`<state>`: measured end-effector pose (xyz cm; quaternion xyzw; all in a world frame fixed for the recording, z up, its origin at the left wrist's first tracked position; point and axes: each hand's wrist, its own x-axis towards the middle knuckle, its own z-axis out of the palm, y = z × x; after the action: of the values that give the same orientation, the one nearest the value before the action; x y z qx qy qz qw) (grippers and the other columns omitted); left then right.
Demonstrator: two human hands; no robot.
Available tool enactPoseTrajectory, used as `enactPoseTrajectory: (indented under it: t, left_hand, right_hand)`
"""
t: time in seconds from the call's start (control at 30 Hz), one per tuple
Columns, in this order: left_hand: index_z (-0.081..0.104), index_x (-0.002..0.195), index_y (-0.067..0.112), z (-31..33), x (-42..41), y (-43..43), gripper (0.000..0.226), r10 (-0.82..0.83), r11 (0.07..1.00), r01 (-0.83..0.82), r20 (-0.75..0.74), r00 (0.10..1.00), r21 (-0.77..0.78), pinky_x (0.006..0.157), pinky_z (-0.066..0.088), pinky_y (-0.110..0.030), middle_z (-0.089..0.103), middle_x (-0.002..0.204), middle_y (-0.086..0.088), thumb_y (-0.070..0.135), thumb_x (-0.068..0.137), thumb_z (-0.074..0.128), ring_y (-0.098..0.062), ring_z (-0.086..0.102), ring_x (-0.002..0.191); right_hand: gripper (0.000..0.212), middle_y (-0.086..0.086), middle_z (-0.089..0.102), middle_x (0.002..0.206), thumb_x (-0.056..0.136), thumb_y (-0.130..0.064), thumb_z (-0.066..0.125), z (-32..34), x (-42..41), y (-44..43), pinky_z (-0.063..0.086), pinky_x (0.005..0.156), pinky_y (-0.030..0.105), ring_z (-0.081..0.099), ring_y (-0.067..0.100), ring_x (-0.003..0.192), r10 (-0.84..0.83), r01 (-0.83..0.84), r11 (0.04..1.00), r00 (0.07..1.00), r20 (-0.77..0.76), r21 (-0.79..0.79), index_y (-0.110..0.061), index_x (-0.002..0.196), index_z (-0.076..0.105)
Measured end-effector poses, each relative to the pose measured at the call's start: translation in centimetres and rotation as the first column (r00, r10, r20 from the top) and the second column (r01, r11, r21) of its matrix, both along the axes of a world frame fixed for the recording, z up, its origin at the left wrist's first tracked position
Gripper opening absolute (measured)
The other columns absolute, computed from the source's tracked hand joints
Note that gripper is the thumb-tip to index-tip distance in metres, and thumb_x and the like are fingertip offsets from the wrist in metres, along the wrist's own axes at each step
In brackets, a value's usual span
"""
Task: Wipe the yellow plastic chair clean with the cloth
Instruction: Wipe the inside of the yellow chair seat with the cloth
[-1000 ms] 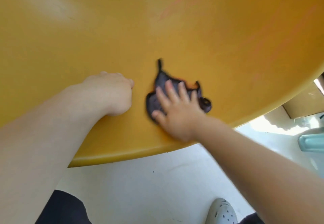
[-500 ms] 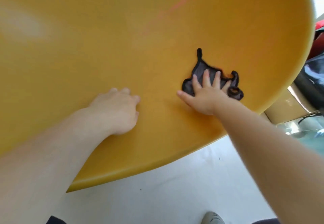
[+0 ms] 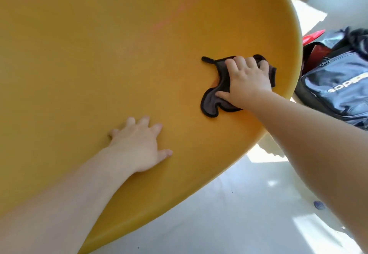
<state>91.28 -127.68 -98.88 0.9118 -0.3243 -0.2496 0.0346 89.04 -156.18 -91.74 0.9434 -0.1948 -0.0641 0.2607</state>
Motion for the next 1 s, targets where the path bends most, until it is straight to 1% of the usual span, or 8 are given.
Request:
enactPoseTrajectory:
  t: [0.17, 0.3, 0.4, 0.53, 0.63, 0.7, 0.83, 1.0]
  left_hand:
    - [0.036, 0.143, 0.047, 0.2, 1.7, -1.4, 0.103, 0.078, 0.997, -0.076, -0.099, 0.992, 0.026, 0.101, 0.045, -0.057, 0.029, 0.139, 0.009, 0.091, 0.054, 0.062, -0.028, 0.025, 0.131]
    - [0.038, 0.138, 0.045, 0.4, 1.7, -1.9, 0.101, 0.080, 0.996, -0.076, -0.090, 0.993, 0.055, 0.099, 0.046, -0.056, 0.030, 0.132, 0.005, 0.089, 0.052, 0.066, -0.030, 0.027, 0.125]
    - [0.040, 0.135, 0.041, 1.0, 2.0, -2.5, 0.101, 0.067, 0.996, -0.063, -0.059, 0.996, 0.065, 0.096, 0.048, -0.046, 0.033, 0.126, 0.003, 0.086, 0.050, 0.072, -0.031, 0.032, 0.121]
    - [0.034, 0.143, 0.034, 1.4, 2.5, -3.0, 0.119, 0.051, 0.995, -0.047, -0.048, 0.998, 0.089, 0.090, 0.048, -0.040, 0.035, 0.129, 0.002, 0.085, 0.044, 0.076, -0.029, 0.035, 0.124]
    - [0.040, 0.141, 0.028, 1.7, 2.6, -3.3, 0.119, 0.046, 0.991, -0.040, -0.049, 0.998, 0.128, 0.088, 0.046, -0.039, 0.034, 0.132, 0.001, 0.086, 0.044, 0.076, -0.030, 0.034, 0.127]
    - [0.042, 0.139, 0.027, 1.8, 2.6, -3.6, 0.116, 0.037, 0.991, -0.029, -0.055, 0.998, 0.134, 0.084, 0.043, -0.038, 0.035, 0.130, 0.001, 0.086, 0.045, 0.076, -0.030, 0.034, 0.127]
    - [0.045, 0.132, 0.025, 1.9, 2.7, -3.9, 0.113, 0.046, 0.991, -0.039, -0.048, 0.998, 0.125, 0.087, 0.045, -0.039, 0.035, 0.126, 0.000, 0.084, 0.042, 0.079, -0.030, 0.035, 0.126]
    - [0.045, 0.132, 0.027, 1.7, 2.6, -3.9, 0.115, 0.036, 0.996, -0.035, -0.005, 0.999, 0.079, 0.088, 0.044, -0.037, 0.036, 0.121, 0.001, 0.085, 0.039, 0.079, -0.027, 0.038, 0.121]
  right_hand:
    - [0.095, 0.015, -0.026, 0.166, 0.090, -0.081, 0.015, -3.9, 1.7, 1.0, -0.015, 0.114, 0.072, -0.031, 0.045, 0.147, -0.076, 0.075, 0.997, 0.992, -0.102, -0.008, -0.023, 0.161, -0.014]
    - [0.090, 0.010, -0.028, 0.166, 0.092, -0.079, 0.012, -6.6, -1.0, 6.2, -0.015, 0.116, 0.068, -0.031, 0.040, 0.149, 0.034, 0.020, 0.963, 0.981, -0.193, 0.268, -0.026, 0.160, -0.017]
    - [0.086, 0.003, -0.027, 0.167, 0.091, -0.081, 0.008, -5.9, -4.6, 8.3, -0.011, 0.119, 0.065, -0.027, 0.033, 0.152, 0.218, -0.105, 0.935, 0.924, -0.315, 0.340, -0.035, 0.159, -0.019]
    - [0.093, 0.001, -0.029, 0.166, 0.078, -0.094, 0.004, -2.1, -5.9, 3.2, -0.013, 0.118, 0.065, -0.027, 0.033, 0.152, 0.208, -0.150, 0.974, 0.889, -0.408, 0.169, -0.046, 0.155, -0.021]
    - [0.101, 0.009, -0.028, 0.166, 0.077, -0.095, 0.007, 2.0, -1.2, -3.0, -0.015, 0.116, 0.069, -0.030, 0.039, 0.150, 0.024, -0.063, 0.988, 0.965, -0.262, -0.139, -0.041, 0.159, -0.014]
    - [0.102, 0.011, -0.031, 0.164, 0.078, -0.094, 0.011, 2.7, 2.2, -4.4, -0.017, 0.113, 0.071, -0.035, 0.041, 0.147, -0.056, 0.035, 0.985, 0.991, -0.123, -0.169, -0.037, 0.160, -0.013]
    - [0.094, 0.009, -0.029, 0.165, 0.089, -0.083, 0.019, -3.9, 5.6, 0.6, -0.019, 0.113, 0.069, -0.035, 0.038, 0.148, -0.041, 0.044, 0.990, 0.999, -0.021, 0.137, -0.031, 0.161, -0.010]
    - [0.072, -0.003, -0.025, 0.167, 0.101, -0.068, 0.014, -8.5, 2.5, 8.9, -0.017, 0.119, 0.061, -0.029, 0.028, 0.152, 0.178, -0.096, 0.903, 0.970, -0.163, 0.420, -0.037, 0.160, -0.012]
